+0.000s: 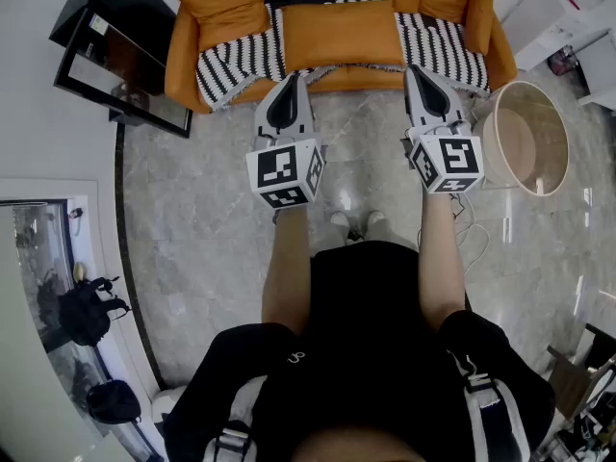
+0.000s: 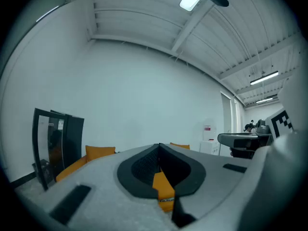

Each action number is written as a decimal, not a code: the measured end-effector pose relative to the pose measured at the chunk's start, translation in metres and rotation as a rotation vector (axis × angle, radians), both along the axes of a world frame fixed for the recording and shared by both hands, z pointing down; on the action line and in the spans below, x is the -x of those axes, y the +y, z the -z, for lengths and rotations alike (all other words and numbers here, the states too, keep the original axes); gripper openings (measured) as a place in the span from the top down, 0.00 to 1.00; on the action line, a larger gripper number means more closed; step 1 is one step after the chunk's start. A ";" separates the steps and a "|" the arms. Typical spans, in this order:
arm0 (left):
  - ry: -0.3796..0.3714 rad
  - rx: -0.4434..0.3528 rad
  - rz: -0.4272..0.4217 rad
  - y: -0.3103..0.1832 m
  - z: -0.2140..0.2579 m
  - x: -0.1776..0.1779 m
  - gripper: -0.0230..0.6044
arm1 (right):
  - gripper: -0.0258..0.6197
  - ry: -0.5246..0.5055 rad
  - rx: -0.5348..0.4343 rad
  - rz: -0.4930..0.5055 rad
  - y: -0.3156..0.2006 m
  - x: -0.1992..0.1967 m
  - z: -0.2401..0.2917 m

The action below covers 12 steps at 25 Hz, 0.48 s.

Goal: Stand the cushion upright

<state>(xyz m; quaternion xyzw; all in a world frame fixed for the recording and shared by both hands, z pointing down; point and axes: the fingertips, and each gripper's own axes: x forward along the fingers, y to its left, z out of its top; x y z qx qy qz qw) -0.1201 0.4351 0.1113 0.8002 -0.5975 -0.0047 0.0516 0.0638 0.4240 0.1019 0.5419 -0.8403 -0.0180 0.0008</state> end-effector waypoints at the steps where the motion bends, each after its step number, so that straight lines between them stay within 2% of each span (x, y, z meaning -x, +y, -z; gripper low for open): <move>1: -0.002 0.000 -0.001 0.001 0.000 0.001 0.95 | 0.94 -0.022 -0.008 0.007 0.001 0.001 0.001; 4: 0.000 0.001 -0.006 0.004 -0.002 0.004 0.95 | 0.94 -0.052 -0.015 0.009 0.004 0.005 0.002; 12: 0.046 0.000 -0.004 -0.002 -0.004 0.024 0.95 | 0.94 -0.037 -0.025 -0.057 0.001 0.001 0.010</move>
